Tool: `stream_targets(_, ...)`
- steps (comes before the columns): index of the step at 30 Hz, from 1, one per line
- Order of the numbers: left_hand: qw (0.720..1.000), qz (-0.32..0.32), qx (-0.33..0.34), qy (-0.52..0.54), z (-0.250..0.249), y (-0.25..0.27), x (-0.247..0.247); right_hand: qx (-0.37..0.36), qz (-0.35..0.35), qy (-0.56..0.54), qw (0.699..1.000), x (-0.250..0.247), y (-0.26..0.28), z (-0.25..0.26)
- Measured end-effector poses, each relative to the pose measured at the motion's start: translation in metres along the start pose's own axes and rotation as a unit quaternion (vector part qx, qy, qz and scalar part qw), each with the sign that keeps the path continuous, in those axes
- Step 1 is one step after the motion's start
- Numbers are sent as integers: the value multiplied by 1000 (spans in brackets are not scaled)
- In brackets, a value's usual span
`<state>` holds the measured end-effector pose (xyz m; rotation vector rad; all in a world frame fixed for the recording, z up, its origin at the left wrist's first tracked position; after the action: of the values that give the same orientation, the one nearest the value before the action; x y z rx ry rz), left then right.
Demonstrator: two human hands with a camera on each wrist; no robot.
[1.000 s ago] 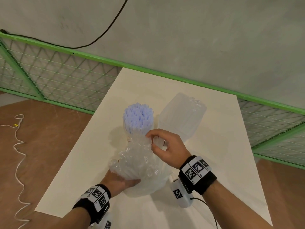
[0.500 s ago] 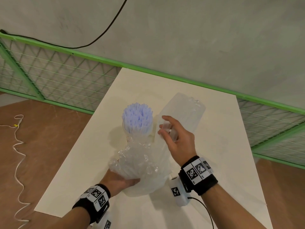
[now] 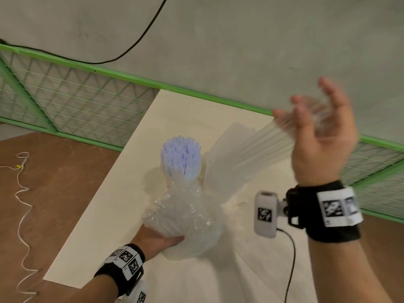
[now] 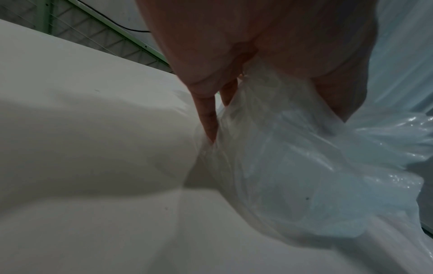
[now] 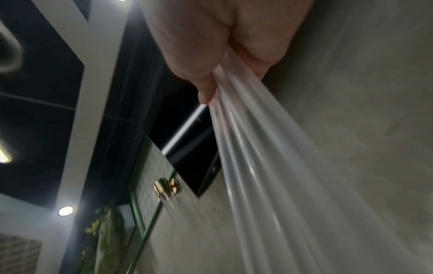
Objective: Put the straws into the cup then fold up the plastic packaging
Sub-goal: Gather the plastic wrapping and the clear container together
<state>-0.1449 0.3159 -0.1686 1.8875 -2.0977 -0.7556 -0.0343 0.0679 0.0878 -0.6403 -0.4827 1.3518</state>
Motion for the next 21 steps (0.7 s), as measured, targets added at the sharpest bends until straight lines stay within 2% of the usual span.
stream_targets(2, 1000, -2, -5, 3, 1, -1, 0, -56, -14, -3, 998, -9, -23, 17)
stream_targets(4, 1000, -7, -11, 3, 1, 0, 0, -56, -21, 4, 998, -15, -38, 7)
stream_targets(8, 1000, -8, -9, 2, 3, -1, 0, 56, 9, 21, 998, -18, -35, -68)
stream_targets(11, 1000, -5, -5, -2, 4, -2, 1, 104, 91, 146, 980, -6, -14, -113)
stream_targets(14, 1000, -4, -6, -5, 8, -5, -1, 45, 220, 327, 918, 3, 4, -143)
stream_targets(18, 1000, -9, -9, -5, 13, -8, -2, 48, 344, 409, 844, 11, 9, -161)
stream_targets(21, 1000, -5, -11, -7, 14, -9, -2, 71, 451, 489, 744, 17, 17, -163)
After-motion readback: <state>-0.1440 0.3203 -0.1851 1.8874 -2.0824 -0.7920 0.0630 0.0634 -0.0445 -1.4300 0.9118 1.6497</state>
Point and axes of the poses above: each hand's wrist, its own y-axis away from the middle knuckle, its own x-axis out of the palm, z = x × y, the point moved 4 cm from there along -y, towards the middle knuckle, and after that the axes turned 4 degrees about z, right-handed, at the moved point
